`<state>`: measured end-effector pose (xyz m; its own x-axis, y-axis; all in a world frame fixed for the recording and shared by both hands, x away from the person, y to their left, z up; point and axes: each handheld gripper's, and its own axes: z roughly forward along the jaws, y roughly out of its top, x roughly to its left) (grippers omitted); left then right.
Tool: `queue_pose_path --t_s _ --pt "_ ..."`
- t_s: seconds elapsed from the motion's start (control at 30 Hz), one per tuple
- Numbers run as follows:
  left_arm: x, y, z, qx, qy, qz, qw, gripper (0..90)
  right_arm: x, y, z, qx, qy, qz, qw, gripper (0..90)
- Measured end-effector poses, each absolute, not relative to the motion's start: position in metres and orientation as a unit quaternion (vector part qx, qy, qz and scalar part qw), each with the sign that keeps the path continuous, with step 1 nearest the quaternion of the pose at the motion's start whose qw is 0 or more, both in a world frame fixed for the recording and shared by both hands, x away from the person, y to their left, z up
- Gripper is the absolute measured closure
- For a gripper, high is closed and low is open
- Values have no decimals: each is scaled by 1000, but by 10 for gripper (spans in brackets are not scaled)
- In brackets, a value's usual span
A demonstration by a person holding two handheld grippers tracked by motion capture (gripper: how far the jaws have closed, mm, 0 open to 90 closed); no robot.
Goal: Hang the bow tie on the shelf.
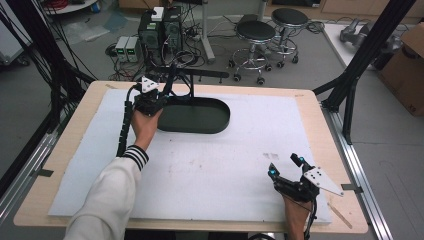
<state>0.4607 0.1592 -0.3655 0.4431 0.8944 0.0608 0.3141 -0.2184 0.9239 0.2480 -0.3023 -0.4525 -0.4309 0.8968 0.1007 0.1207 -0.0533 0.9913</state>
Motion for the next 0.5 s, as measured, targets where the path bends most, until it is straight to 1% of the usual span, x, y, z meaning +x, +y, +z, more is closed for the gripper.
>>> queue_pose_path --t_s 0.23,0.43,0.47,0.5 --pt "460 162 -370 726 420 307 449 805 248 -302 -453 422 605 591 327 109" --pt "460 165 -372 729 419 298 452 777 248 -303 -453 421 605 592 327 109" --pt "460 165 -372 730 419 297 451 728 248 -303 -453 423 603 593 325 108" --pt "460 165 -373 729 422 295 450 728 248 -303 -453 423 603 593 325 108"
